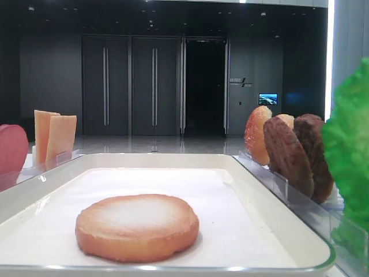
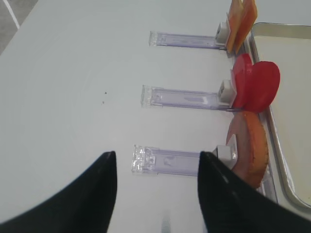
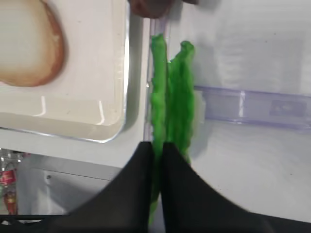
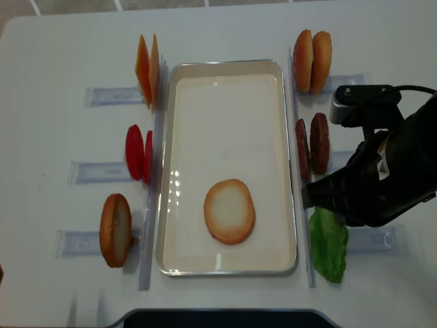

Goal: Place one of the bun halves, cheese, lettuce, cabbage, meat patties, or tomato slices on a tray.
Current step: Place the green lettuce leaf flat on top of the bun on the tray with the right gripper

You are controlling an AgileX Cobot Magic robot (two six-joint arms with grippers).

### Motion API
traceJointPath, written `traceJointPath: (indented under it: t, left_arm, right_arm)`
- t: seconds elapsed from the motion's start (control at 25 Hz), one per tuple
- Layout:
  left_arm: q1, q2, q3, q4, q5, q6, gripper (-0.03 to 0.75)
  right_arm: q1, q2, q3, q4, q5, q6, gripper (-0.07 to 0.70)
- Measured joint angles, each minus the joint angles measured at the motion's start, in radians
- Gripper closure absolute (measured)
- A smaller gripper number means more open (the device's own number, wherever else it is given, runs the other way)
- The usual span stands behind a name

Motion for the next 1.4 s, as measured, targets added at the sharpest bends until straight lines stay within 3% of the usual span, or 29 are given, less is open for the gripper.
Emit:
traceJointPath:
  t: [0.32, 0.76, 1.12, 1.4]
  left_arm:
    - [0.000, 0.000, 0.000, 0.000, 0.000, 0.000, 0.307]
    - [0.000, 0.000, 0.000, 0.000, 0.000, 0.000, 0.307]
    - [0.000, 0.000, 0.000, 0.000, 0.000, 0.000, 0.307]
    - [0.000, 0.000, 0.000, -0.001, 0.000, 0.000, 0.307]
  right_arm:
    - [0.000, -0.086, -0.086, 0.124, -0.009, -0.086, 0.581]
    - [0.000, 0.001, -0.094, 0.514, -0.218, -0.459, 0.581]
    - [0.000, 0.140, -0.094, 0.921, -0.232, -0.849, 0.581]
    - [0.000, 0.207, -0.094, 1.111, -0.234, -1.058, 0.581]
